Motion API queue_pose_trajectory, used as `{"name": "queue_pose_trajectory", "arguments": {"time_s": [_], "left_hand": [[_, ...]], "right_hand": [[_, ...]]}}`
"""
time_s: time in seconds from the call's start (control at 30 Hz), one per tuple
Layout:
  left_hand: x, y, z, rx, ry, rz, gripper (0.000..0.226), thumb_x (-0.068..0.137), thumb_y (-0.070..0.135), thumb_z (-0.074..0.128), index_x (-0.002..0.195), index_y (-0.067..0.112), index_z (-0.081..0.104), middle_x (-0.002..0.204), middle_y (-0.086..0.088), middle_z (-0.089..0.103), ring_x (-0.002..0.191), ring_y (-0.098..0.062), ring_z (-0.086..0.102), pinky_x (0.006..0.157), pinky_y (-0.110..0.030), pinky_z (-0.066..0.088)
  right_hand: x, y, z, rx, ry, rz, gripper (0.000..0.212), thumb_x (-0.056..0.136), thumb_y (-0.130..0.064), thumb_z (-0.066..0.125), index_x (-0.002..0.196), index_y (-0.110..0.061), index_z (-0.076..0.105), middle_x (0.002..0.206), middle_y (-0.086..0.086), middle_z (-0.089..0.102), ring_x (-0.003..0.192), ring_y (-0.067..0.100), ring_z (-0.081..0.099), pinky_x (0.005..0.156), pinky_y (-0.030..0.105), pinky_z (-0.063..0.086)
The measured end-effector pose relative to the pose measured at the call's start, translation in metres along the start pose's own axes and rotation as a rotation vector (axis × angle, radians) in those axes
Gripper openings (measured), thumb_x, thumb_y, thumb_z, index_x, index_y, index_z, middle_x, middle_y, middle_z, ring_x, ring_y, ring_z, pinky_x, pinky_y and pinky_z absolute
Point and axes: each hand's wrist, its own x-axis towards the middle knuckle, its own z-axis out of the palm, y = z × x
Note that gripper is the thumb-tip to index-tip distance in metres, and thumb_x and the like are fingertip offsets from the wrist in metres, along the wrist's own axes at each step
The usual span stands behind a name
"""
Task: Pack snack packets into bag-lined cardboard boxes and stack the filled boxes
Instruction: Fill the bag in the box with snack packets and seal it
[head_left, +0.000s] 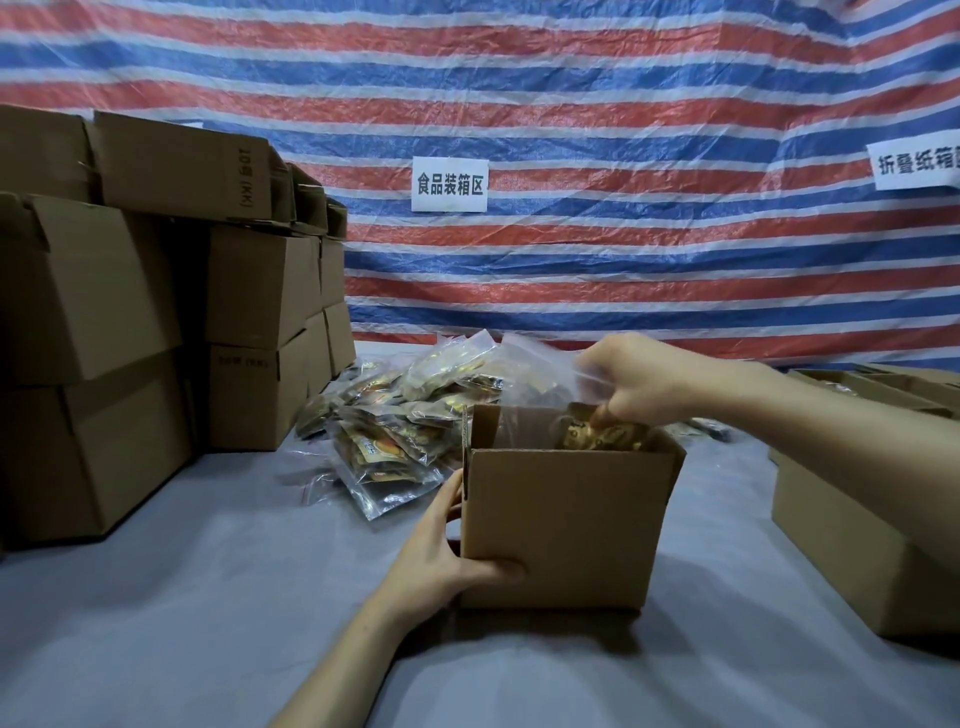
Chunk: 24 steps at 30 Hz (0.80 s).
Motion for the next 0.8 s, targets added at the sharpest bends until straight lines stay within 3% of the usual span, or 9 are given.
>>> {"name": "queue_pose_trajectory", "arguments": {"time_s": [0.07,0.23,0.33,0.43,0.53,0.63,0.7,0.8], "left_hand": [[0.0,0.0,0.0,-0.003,-0.002,-0.005,0.107,0.052,0.029,0.095,0.147,0.033,0.046,0.131,0.005,0.064,0.129,-0.017,0.056,0.099,-0.032,0.054],[0.002,-0.004,0.0,0.001,0.012,-0.033,0.106,0.053,0.029,0.096,0.146,0.037,0.046,0.13,0.007,0.066,0.13,-0.021,0.056,0.105,-0.044,0.051],[0.004,-0.006,0.001,0.012,0.027,-0.044,0.103,0.053,0.029,0.097,0.143,0.038,0.049,0.13,0.006,0.067,0.129,-0.021,0.057,0.106,-0.045,0.051],[0.004,-0.006,0.0,0.025,0.031,-0.036,0.106,0.052,0.028,0.097,0.145,0.036,0.048,0.131,0.005,0.066,0.13,-0.022,0.056,0.109,-0.048,0.048],[0.004,-0.006,-0.001,0.031,0.022,-0.032,0.109,0.048,0.026,0.098,0.145,0.034,0.048,0.129,0.004,0.066,0.13,-0.022,0.056,0.104,-0.043,0.052],[0.002,-0.005,-0.003,0.018,0.001,-0.038,0.107,0.046,0.021,0.099,0.142,0.032,0.05,0.129,0.001,0.066,0.126,-0.02,0.06,0.091,-0.03,0.056],[0.001,-0.004,-0.003,0.017,-0.007,-0.037,0.106,0.045,0.022,0.099,0.139,0.033,0.051,0.127,0.001,0.067,0.119,-0.014,0.063,0.087,-0.025,0.055],[0.0,-0.003,-0.003,0.025,-0.029,-0.046,0.108,0.041,0.023,0.1,0.136,0.031,0.05,0.123,0.007,0.068,0.109,-0.007,0.067,0.078,-0.021,0.056]], "right_hand": [[-0.001,0.006,-0.008,0.024,0.0,0.011,0.016,0.084,-0.006,0.074,0.081,-0.018,0.063,0.081,0.002,0.065,0.077,0.018,0.067,0.066,0.035,0.062],[-0.002,0.013,-0.014,-0.06,0.253,-0.055,0.022,0.075,0.007,0.058,0.071,-0.013,0.051,0.068,0.008,0.056,0.06,0.022,0.054,0.049,0.036,0.041],[-0.006,0.003,-0.006,-0.073,0.331,-0.087,0.023,0.076,0.006,0.063,0.073,-0.014,0.053,0.067,0.006,0.058,0.058,0.023,0.058,0.047,0.038,0.048],[-0.009,-0.009,0.009,-0.044,0.064,-0.022,0.024,0.088,-0.002,0.063,0.077,-0.023,0.057,0.076,0.0,0.062,0.071,0.017,0.061,0.057,0.031,0.052],[-0.009,-0.014,0.007,0.076,-0.174,0.02,0.008,0.095,-0.017,0.065,0.091,-0.023,0.065,0.088,-0.002,0.069,0.085,0.016,0.066,0.066,0.023,0.056],[-0.01,-0.016,-0.009,0.118,-0.319,0.018,0.008,0.096,-0.024,0.067,0.098,-0.027,0.06,0.095,-0.01,0.066,0.089,0.011,0.065,0.063,0.018,0.052],[-0.012,-0.014,-0.018,0.168,-0.413,0.008,0.013,0.097,-0.02,0.066,0.097,-0.03,0.058,0.088,-0.017,0.067,0.086,-0.003,0.065,0.06,0.012,0.05],[-0.015,-0.008,-0.028,0.256,-0.39,0.011,0.018,0.095,-0.011,0.066,0.093,-0.029,0.062,0.081,-0.018,0.07,0.081,-0.014,0.064,0.059,0.01,0.052]]}}
